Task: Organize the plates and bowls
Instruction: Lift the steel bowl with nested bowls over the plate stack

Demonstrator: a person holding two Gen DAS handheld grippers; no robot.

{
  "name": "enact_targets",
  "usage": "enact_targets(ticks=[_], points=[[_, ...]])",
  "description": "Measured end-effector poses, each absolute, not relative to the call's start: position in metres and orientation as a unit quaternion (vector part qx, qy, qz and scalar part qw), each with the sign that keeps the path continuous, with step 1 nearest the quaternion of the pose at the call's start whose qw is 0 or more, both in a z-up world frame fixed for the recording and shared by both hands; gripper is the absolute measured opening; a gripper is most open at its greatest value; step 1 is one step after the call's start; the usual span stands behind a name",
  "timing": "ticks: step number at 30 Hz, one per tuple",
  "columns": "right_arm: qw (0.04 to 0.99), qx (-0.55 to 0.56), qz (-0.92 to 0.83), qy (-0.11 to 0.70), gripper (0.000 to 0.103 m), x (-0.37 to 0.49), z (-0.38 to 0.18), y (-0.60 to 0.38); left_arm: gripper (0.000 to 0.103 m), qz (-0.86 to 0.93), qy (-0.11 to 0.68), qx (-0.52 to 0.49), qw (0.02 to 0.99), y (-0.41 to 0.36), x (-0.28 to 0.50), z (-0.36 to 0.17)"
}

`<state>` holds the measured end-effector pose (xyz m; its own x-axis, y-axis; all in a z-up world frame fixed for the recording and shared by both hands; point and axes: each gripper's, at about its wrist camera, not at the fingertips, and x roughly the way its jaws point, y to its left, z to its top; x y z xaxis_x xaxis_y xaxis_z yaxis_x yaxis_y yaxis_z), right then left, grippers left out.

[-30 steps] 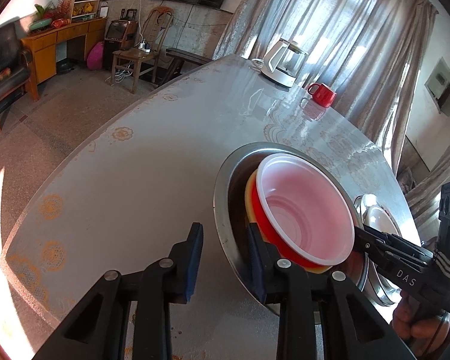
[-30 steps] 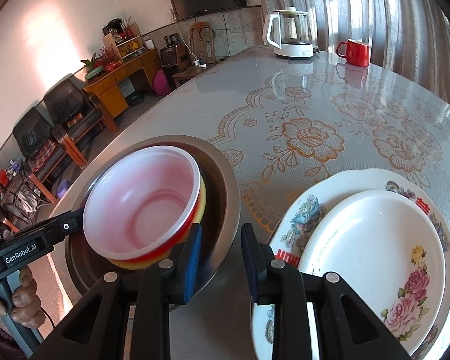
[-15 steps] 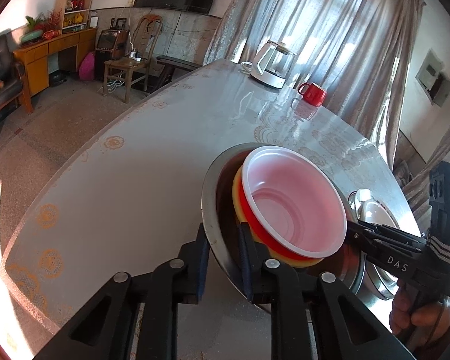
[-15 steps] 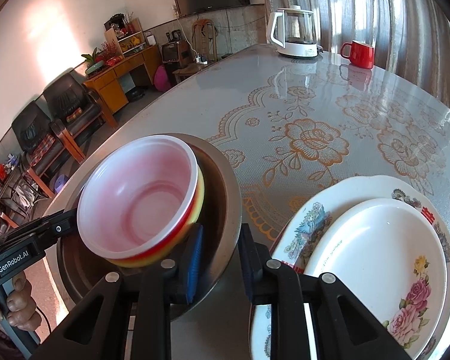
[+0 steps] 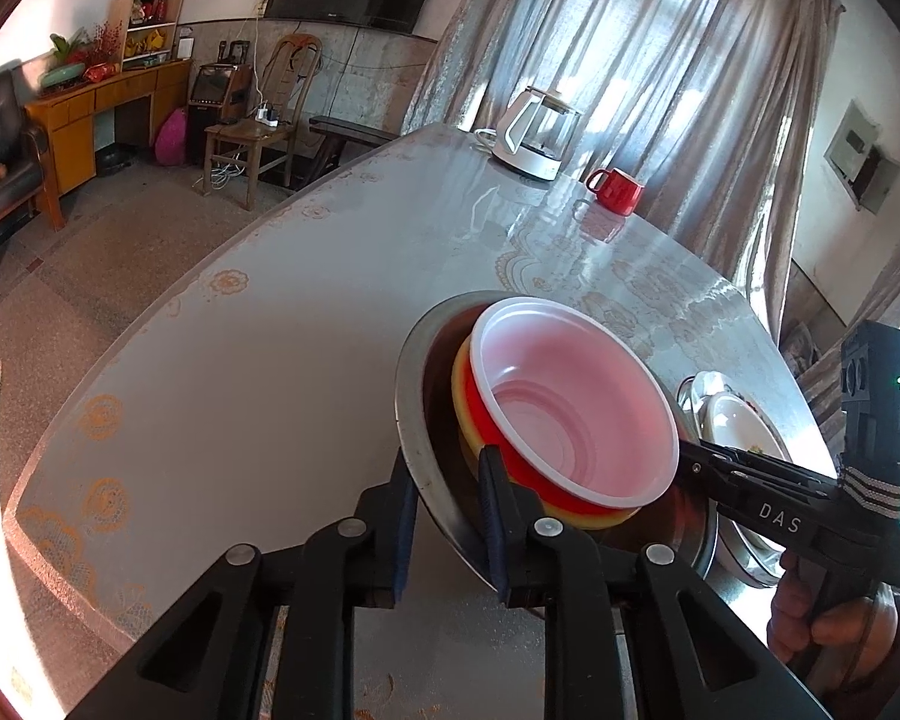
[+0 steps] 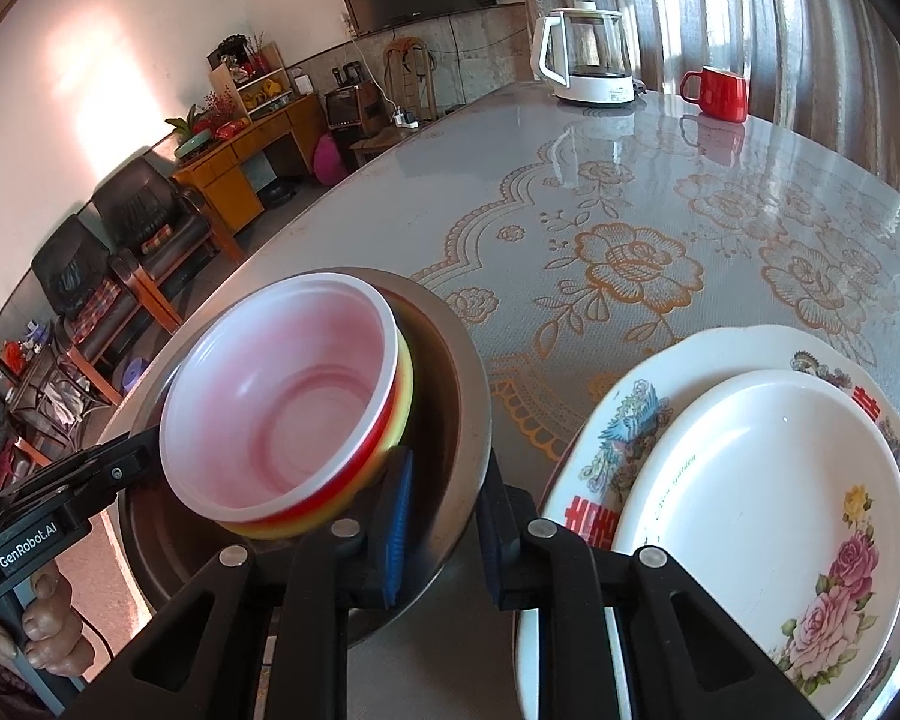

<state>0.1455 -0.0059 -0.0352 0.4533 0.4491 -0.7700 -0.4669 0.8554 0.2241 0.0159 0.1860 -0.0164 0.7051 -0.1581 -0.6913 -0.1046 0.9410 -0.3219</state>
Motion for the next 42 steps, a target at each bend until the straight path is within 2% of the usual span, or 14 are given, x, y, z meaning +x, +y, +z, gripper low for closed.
enact_targets(ticks=[26, 42], points=[[0.875, 0.032, 0.262, 0.406, 0.020, 0.126, 0.000, -0.045, 0.023, -0.053, 0.349, -0.152, 0.923, 0.153, 0.005, 0.020], [0.902, 0.058, 0.207, 0.375, 0.020, 0.110, 0.024, -0.107, 0.023, -0.123, 0.346, -0.133, 0.921, 0.097, 0.022, 0.042]])
